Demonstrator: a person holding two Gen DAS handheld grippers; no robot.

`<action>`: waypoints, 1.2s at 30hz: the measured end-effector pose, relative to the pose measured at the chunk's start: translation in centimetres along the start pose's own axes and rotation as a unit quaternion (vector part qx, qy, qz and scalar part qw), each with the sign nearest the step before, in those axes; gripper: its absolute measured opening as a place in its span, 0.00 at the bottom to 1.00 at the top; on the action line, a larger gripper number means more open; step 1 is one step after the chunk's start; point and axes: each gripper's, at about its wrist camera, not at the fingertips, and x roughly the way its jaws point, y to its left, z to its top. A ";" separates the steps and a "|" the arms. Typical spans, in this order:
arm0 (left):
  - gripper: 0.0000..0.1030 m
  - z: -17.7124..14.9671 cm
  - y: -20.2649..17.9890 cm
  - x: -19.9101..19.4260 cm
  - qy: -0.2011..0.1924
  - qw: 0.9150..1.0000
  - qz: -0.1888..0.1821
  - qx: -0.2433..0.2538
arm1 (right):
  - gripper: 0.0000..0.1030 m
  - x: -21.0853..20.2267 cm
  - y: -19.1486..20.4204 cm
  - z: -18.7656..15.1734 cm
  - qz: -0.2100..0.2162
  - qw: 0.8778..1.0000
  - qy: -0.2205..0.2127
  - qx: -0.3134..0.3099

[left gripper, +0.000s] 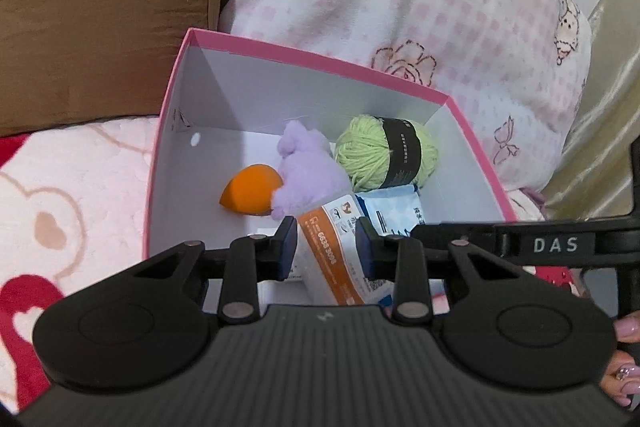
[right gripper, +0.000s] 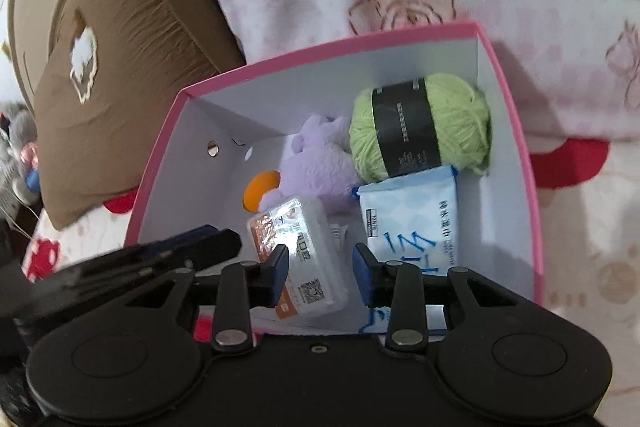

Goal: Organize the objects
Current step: 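Withdraw the right gripper up from the pink box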

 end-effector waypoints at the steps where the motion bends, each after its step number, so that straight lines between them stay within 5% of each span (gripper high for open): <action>1: 0.30 0.1 -0.2 -0.3 0.001 1.000 0.002 0.003 | 0.40 -0.9 -0.2 -0.7 -0.006 1.000 -0.009 -0.008; 10: 0.31 0.1 -2.0 -5.2 -0.005 0.999 0.019 0.041 | 0.50 -7.1 2.8 -2.8 -0.058 0.993 -0.077 -0.070; 17: 0.37 -0.6 -3.2 -9.2 0.000 0.999 0.029 0.043 | 0.78 -10.5 4.6 -5.2 -0.085 0.985 -0.122 -0.091; 23: 0.56 -1.6 -3.9 -11.2 0.015 0.999 0.026 0.036 | 0.96 -12.8 4.9 -7.0 -0.132 0.975 -0.159 -0.085; 27: 0.64 -2.1 -4.3 -12.9 0.018 0.998 0.032 0.044 | 0.97 -14.1 4.9 -8.0 -0.156 0.970 -0.171 -0.070; 32: 0.82 -2.9 -4.5 -14.4 0.033 0.997 0.040 0.053 | 0.97 -15.9 4.5 -9.2 -0.139 0.975 -0.168 -0.034; 36: 0.99 -3.9 -5.3 -15.9 0.020 0.993 0.084 0.080 | 0.97 -17.3 5.0 -10.0 -0.125 0.978 -0.164 -0.036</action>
